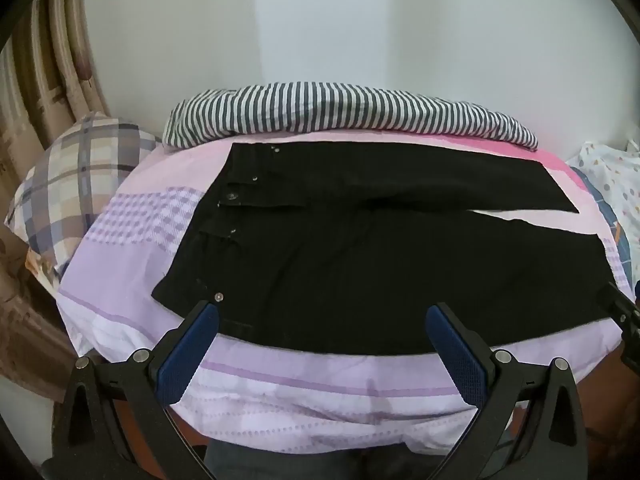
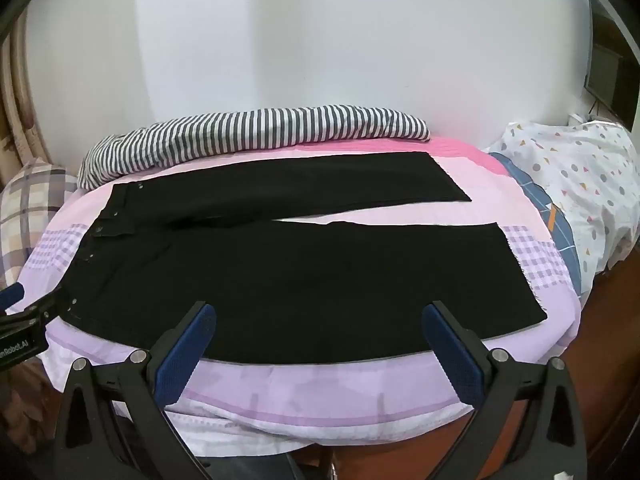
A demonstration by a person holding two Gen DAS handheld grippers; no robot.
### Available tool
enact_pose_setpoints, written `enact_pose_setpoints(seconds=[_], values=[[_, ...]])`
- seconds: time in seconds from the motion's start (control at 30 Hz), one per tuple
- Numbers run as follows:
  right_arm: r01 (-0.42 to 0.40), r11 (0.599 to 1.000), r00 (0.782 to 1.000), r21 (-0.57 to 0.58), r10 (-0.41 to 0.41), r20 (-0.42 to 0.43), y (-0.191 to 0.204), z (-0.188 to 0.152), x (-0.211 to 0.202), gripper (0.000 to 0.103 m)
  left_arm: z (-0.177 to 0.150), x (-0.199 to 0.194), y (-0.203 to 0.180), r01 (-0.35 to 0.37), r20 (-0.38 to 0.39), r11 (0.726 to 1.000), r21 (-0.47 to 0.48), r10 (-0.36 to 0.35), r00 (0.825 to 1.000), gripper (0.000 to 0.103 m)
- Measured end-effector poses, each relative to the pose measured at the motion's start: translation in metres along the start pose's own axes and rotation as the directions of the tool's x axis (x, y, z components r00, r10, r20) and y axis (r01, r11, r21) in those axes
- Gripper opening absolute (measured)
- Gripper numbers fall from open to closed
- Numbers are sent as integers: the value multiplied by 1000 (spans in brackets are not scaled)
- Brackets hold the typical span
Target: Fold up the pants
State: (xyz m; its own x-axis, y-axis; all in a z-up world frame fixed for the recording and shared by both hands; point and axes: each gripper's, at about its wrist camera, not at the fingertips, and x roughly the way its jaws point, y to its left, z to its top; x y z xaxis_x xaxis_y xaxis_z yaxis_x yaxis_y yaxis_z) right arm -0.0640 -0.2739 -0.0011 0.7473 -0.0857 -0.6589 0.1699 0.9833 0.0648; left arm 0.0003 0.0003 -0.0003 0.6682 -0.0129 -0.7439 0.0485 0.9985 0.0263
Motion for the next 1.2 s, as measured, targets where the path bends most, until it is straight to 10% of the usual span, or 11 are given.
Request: enact_pose_setpoints(seconds=[1.2], values=[[21, 1000, 1000, -9, -21, -12, 3, 1, 5, 103, -10, 14, 4, 10, -76, 1000, -17, -11, 997, 103]])
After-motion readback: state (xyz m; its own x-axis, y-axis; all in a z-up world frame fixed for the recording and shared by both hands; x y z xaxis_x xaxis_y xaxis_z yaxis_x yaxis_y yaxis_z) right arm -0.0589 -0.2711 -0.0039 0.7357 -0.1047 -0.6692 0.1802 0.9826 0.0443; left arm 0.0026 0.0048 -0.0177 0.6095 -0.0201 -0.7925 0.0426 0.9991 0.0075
